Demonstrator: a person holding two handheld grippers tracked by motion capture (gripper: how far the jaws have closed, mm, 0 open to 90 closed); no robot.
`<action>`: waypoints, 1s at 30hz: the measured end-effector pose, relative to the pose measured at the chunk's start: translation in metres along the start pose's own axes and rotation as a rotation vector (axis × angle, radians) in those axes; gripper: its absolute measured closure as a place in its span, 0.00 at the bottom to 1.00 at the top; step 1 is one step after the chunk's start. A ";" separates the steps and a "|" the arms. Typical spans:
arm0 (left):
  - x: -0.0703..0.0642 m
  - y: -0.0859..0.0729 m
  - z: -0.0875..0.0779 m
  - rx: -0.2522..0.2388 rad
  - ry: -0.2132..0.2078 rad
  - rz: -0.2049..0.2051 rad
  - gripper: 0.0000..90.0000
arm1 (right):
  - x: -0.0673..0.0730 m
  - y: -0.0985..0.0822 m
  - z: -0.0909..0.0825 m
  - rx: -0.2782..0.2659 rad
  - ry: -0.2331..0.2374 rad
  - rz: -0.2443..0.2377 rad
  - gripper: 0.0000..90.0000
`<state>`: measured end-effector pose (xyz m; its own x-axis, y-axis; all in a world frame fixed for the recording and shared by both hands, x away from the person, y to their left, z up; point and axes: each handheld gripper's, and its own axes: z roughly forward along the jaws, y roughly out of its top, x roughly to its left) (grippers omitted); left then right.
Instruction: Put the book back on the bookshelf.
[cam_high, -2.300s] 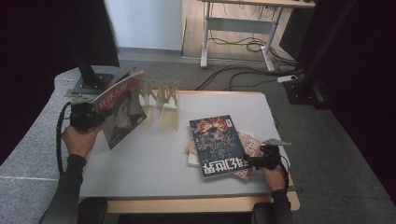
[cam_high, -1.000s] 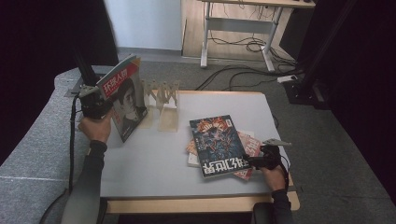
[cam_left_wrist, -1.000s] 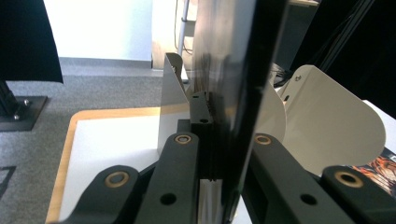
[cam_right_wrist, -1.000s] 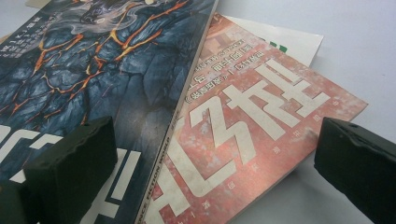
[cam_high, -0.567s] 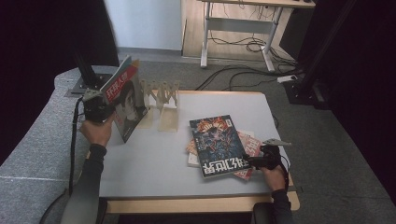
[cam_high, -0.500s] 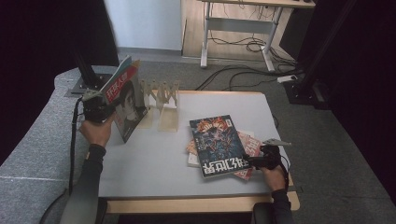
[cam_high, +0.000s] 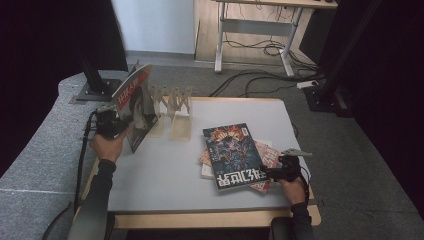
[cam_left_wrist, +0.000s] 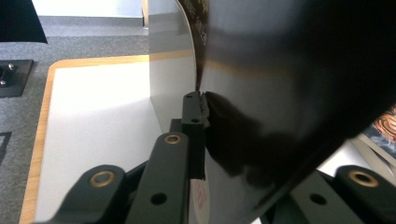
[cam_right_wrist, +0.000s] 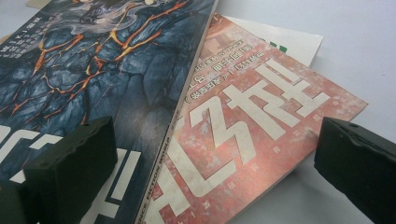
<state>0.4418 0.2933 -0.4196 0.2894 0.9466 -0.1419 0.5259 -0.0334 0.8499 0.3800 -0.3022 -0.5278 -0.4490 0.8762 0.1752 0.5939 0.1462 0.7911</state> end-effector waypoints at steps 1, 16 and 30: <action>-0.001 0.000 0.000 -0.007 0.007 -0.002 0.93 | 0.000 0.000 0.000 0.001 0.000 0.000 0.00; 0.006 -0.004 0.005 -0.045 -0.028 -0.051 0.93 | 0.000 0.000 0.000 -0.002 0.001 0.000 0.00; 0.007 -0.007 -0.005 -0.041 -0.033 -0.002 0.64 | 0.000 0.000 0.000 -0.005 0.002 -0.001 0.00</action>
<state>0.4366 0.3019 -0.4242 0.3150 0.9356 -0.1592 0.4932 -0.0180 0.8698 0.3799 -0.3025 -0.5283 -0.4504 0.8754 0.1755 0.5905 0.1447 0.7940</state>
